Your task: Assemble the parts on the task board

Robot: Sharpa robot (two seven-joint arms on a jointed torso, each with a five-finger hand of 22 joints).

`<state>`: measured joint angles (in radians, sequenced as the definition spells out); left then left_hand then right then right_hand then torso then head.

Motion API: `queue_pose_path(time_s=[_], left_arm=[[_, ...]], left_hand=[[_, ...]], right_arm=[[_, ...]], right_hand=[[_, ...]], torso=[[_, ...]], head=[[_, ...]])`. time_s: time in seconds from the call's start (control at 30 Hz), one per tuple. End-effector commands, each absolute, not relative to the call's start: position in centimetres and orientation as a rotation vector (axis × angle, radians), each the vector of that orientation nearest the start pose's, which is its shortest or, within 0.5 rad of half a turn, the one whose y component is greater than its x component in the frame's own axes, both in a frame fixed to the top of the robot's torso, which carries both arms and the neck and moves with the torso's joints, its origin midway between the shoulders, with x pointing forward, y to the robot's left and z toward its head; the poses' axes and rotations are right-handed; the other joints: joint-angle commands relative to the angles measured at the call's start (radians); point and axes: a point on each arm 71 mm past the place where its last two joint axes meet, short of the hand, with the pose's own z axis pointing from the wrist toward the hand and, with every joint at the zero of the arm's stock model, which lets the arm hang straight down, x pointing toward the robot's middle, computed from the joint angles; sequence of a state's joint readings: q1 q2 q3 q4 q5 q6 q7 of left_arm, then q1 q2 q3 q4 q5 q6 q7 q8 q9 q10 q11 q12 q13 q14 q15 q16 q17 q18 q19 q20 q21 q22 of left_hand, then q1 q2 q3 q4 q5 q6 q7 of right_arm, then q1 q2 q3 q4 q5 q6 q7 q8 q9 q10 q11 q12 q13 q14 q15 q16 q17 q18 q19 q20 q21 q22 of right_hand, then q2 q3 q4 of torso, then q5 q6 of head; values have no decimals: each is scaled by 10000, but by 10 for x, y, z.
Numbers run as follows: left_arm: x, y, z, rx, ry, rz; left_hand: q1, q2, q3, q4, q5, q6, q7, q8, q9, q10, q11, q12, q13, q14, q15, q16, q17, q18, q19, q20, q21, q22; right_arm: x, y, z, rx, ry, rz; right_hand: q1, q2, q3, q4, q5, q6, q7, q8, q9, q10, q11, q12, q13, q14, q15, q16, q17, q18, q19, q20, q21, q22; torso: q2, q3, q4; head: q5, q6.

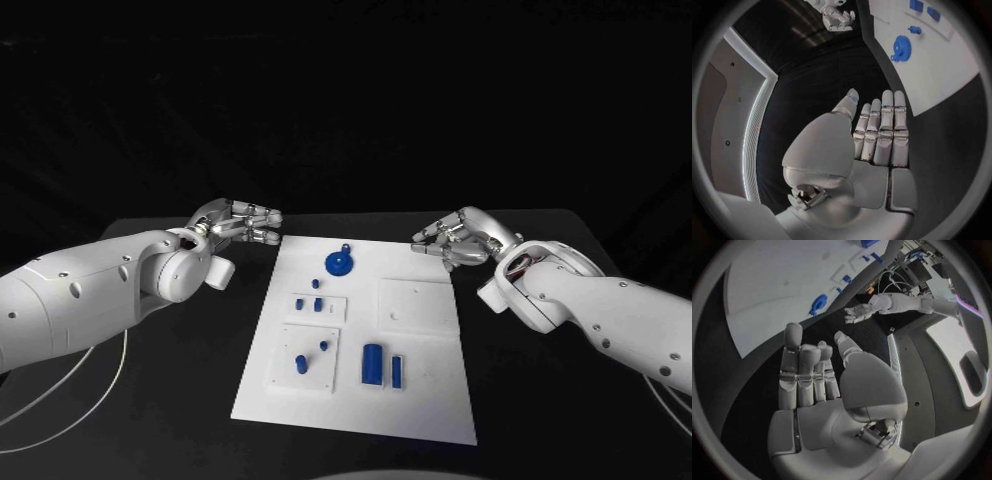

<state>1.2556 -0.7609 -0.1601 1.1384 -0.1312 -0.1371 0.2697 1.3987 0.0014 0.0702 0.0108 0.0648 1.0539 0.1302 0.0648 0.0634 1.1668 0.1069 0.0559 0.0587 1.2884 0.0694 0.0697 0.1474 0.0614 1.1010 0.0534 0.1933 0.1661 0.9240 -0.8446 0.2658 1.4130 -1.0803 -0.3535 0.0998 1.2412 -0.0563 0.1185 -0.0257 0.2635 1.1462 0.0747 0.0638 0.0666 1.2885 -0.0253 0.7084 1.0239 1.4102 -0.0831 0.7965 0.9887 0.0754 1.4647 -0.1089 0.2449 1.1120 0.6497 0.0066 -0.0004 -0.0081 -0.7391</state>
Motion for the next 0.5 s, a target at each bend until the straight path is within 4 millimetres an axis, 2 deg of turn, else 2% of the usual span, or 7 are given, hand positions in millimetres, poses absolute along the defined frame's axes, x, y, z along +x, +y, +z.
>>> queue_pose_path(time_s=[0.03,0.13,0.2,0.27,0.37,0.4,0.5], left_arm=[[550,290,-209,-10845,14318,-12407],[556,291,-207,-10979,13980,-12310],[560,292,-206,-11018,13758,-12231],[565,293,-204,-11056,13563,-12178],[571,293,-203,-11119,13310,-12192],[573,292,-202,-11109,13194,-12240],[576,289,-201,-11021,12998,-12365]], left_hand=[[-15,30,122,-22,54,95,-12,-18,0,90,-19,38,7,97,-4,-53,-18,-45,49,-11,76,25],[-30,15,214,-17,58,80,-2,-20,-1,46,-1,37,7,12,26,-64,-75,-52,-16,9,79,33],[-35,5,253,-20,57,14,24,-20,-3,-101,50,33,6,-116,76,-70,-130,-42,-77,49,59,25],[-48,-11,267,-26,58,-96,62,-26,-8,-283,122,30,5,-396,177,-89,-224,-20,-157,121,24,9],[-112,-31,200,-35,28,-215,88,-24,-9,-753,270,32,1,-997,380,-87,-425,47,-356,308,-110,-62],[-265,-76,0,16,7,-326,23,-27,-15,-1154,346,44,0,-1543,523,-81,-623,63,-623,485,-311,-174],[-561,-143,-411,124,-147,-1370,-86,-89,-65,-1711,328,14,-15,-2458,638,-125,-868,57,-1133,777,-753,-431]], right_arm=[[509,-255,-218,5523,15064,10007],[524,-261,-226,6610,14819,10084],[534,-265,-233,7534,14634,10211],[543,-269,-240,8416,14457,10420],[552,-272,-247,9464,14230,10772],[555,-273,-251,9835,14130,10925],[559,-275,-255,10242,13965,11111]], right_hand=[[33,149,113,-228,71,-150,32,-15,-13,-193,30,-1026,-1184,-175,67,-1111,-859,-22,-53,130,-789,-841],[35,304,383,-411,123,-91,133,-26,-18,-525,166,-2242,-2739,-577,258,-2506,-1839,-19,-529,347,-1785,-2020],[74,404,759,-555,210,-148,177,-30,-24,-807,368,-3506,-4194,-1021,525,-3743,-2735,-66,-1414,591,-1825,-3056],[-18,473,1232,-576,264,-435,394,-44,-45,-1330,803,-5004,-5819,-1891,1032,-5172,-3775,-165,-2904,1018,-1787,-4182],[-286,315,2043,-658,307,-724,547,1,-31,-1307,1232,-6423,-8658,-2002,1554,-7047,-5807,4,-4122,1705,-1796,-6311],[-411,230,2249,-688,327,-939,561,-25,-49,-1630,1468,-6398,-9689,-2658,1845,-7192,-6872,6,-4809,2066,-1803,-7369],[-491,391,2079,-771,363,-1100,494,22,-30,-2202,1572,-6467,-9685,-3050,2070,-7224,-9262,348,-5159,2581,-1673,-9437]], torso=[[-140,-76,-4],[-215,-106,-9],[-258,-117,-8],[-259,-125,-8],[-256,-120,-5],[-288,-112,9],[-280,-107,3]], head=[[-91,440],[-145,704],[-172,893],[-191,1052],[-181,1229],[-189,1305],[-139,1457]])
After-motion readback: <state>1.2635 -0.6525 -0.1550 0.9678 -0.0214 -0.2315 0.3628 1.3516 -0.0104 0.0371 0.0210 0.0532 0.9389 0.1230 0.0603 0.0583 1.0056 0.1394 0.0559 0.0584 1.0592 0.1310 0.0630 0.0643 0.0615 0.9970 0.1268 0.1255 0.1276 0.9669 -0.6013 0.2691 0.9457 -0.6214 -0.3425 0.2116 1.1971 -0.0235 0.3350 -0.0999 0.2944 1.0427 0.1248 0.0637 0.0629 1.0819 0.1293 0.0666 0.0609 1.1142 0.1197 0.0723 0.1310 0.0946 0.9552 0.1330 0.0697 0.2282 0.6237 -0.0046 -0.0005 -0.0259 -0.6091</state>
